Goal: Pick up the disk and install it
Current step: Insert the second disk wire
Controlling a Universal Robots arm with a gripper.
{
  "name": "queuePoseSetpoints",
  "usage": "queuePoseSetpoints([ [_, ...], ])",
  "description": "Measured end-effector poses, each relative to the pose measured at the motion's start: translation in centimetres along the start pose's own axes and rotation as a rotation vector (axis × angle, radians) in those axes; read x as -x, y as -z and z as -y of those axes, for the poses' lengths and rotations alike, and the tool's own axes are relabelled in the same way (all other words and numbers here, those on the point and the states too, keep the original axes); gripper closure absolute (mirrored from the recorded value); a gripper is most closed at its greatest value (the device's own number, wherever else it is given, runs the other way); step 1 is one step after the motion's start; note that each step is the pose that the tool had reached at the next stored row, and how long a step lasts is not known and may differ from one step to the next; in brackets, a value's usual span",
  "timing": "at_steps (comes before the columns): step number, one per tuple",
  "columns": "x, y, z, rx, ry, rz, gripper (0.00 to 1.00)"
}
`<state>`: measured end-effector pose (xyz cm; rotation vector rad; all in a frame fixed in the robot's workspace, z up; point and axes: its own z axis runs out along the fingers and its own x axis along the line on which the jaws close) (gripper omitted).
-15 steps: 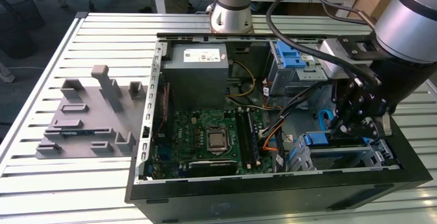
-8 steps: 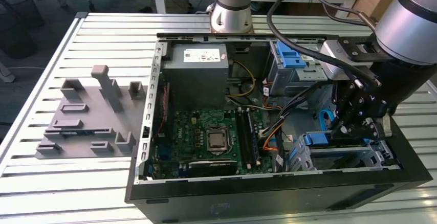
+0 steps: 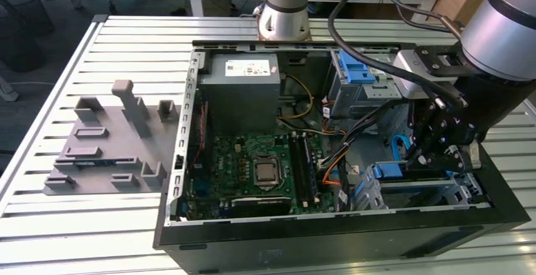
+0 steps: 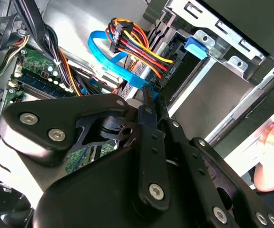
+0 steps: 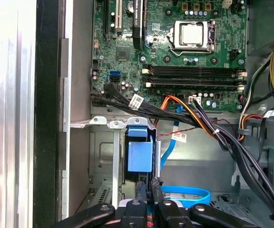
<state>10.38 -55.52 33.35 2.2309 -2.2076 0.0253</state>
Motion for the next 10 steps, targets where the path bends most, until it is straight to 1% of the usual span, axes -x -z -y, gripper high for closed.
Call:
queuePoseSetpoints([
  [10,-0.08,-0.26,0.02,0.0001,-0.005,-0.0001,0.84],
])
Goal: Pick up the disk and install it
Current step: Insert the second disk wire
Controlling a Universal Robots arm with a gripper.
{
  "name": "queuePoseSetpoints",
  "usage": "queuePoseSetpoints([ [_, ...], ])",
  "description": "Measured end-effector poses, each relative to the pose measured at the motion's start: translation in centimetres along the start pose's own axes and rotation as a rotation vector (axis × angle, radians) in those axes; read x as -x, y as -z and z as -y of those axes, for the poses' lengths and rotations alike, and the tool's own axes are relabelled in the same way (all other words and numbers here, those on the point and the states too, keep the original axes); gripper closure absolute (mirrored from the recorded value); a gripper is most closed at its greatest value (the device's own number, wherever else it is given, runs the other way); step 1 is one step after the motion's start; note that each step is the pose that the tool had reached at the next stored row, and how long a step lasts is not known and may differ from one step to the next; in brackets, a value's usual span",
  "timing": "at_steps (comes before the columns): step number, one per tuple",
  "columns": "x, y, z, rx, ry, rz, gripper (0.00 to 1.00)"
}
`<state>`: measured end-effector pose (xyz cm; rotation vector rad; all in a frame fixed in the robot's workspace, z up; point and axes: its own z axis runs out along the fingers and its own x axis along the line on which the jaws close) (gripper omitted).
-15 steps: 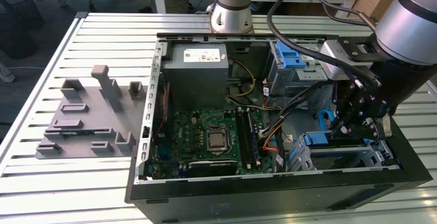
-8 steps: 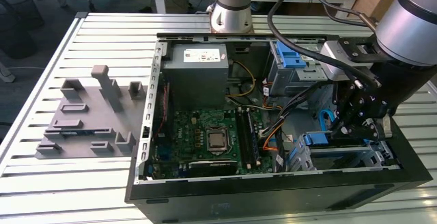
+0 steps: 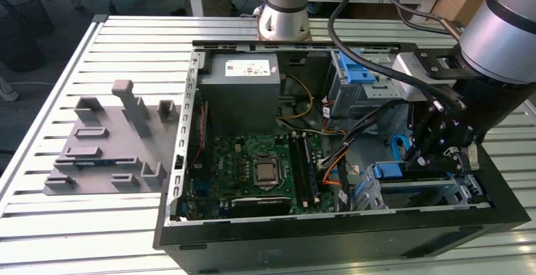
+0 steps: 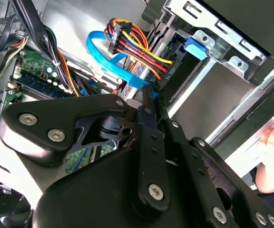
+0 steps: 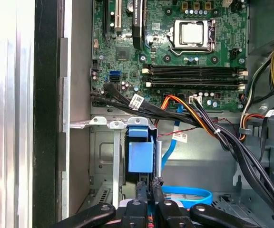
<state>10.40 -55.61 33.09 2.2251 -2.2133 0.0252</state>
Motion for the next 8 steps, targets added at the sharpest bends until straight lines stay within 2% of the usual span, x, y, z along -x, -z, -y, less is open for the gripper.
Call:
queuePoseSetpoints([
  [5,-0.02,-0.17,0.01,0.0,0.0,-0.0003,0.84],
  [8,-0.01,-0.21,0.02,0.0,0.0,0.0021,0.84],
])
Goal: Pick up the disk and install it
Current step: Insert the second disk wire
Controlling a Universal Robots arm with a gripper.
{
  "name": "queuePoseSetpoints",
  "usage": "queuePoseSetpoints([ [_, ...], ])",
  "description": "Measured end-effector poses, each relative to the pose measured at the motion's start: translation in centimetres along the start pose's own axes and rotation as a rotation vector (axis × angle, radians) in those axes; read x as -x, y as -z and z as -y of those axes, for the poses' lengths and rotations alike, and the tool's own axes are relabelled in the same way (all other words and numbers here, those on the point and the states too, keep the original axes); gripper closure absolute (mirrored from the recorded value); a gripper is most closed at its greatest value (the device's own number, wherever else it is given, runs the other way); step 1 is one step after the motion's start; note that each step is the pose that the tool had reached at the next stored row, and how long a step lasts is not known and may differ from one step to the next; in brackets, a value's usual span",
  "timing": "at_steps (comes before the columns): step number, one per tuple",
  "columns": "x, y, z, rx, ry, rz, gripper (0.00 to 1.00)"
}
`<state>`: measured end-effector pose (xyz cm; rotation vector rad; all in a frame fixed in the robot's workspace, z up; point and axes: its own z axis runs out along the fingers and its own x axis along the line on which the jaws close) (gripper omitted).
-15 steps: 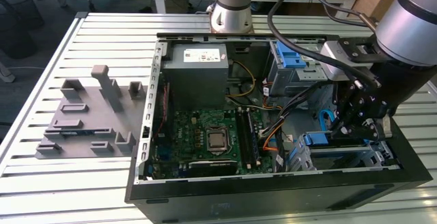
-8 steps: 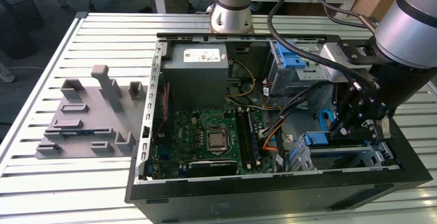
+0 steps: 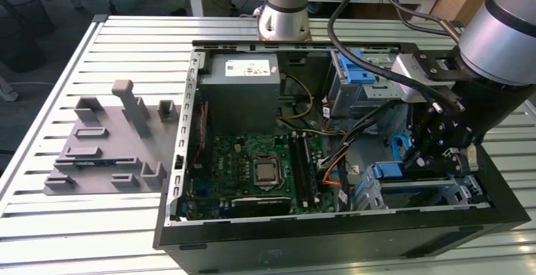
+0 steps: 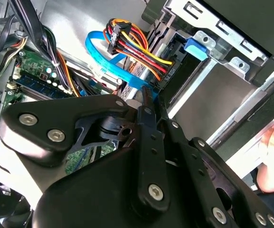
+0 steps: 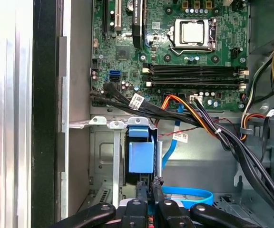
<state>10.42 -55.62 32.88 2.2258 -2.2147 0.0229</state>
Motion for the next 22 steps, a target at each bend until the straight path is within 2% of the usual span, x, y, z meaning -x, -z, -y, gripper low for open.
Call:
queuePoseSetpoints([
  [3,0.0,0.04,0.0,0.0002,0.0,0.0042,0.83],
  [4,0.0,0.09,0.0,0.0003,0.0,0.0056,0.77],
  [14,-0.01,0.93,0.01,0.0009,0.0,0.0069,0.77],
  [18,-0.01,1.12,0.01,0.0009,0.0,0.0073,0.89],
  [22,-0.01,1.17,0.01,0.0009,0.0,0.0071,0.89],
])
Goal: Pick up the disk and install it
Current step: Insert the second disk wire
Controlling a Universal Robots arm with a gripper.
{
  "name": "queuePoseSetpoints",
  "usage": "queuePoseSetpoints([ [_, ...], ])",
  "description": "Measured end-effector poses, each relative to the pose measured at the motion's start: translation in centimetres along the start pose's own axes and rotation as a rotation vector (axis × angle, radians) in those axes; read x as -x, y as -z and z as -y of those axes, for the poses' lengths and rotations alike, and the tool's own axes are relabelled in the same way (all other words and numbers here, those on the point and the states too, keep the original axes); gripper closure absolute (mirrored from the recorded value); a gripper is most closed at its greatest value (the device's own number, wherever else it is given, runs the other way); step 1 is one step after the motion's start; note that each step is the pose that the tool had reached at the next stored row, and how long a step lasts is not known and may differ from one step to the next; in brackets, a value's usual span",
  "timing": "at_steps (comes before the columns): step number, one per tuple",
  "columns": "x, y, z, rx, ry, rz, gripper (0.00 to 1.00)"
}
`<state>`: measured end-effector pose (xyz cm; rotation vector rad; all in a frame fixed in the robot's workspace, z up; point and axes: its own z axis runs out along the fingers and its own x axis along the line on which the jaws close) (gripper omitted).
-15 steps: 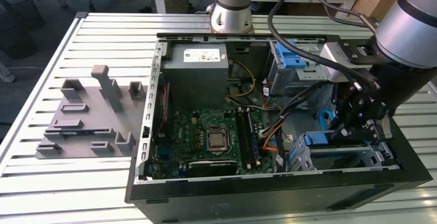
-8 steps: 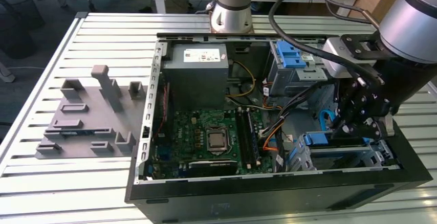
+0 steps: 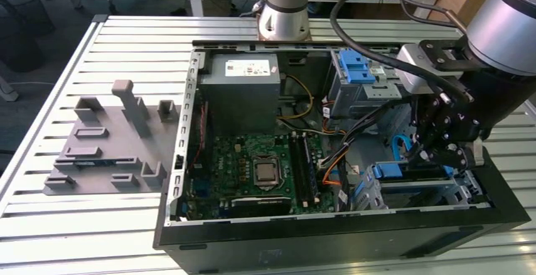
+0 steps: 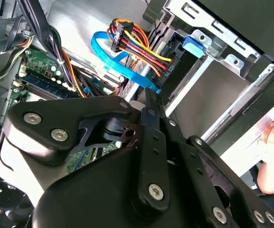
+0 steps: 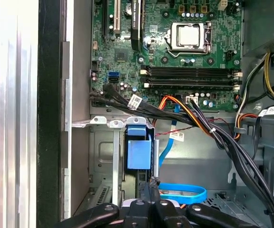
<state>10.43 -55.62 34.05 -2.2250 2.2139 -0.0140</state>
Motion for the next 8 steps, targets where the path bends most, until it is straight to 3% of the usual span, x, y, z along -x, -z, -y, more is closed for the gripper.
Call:
queuePoseSetpoints([
  [8,0.0,0.15,0.0,0.0,0.0,0.0,0.89],
])
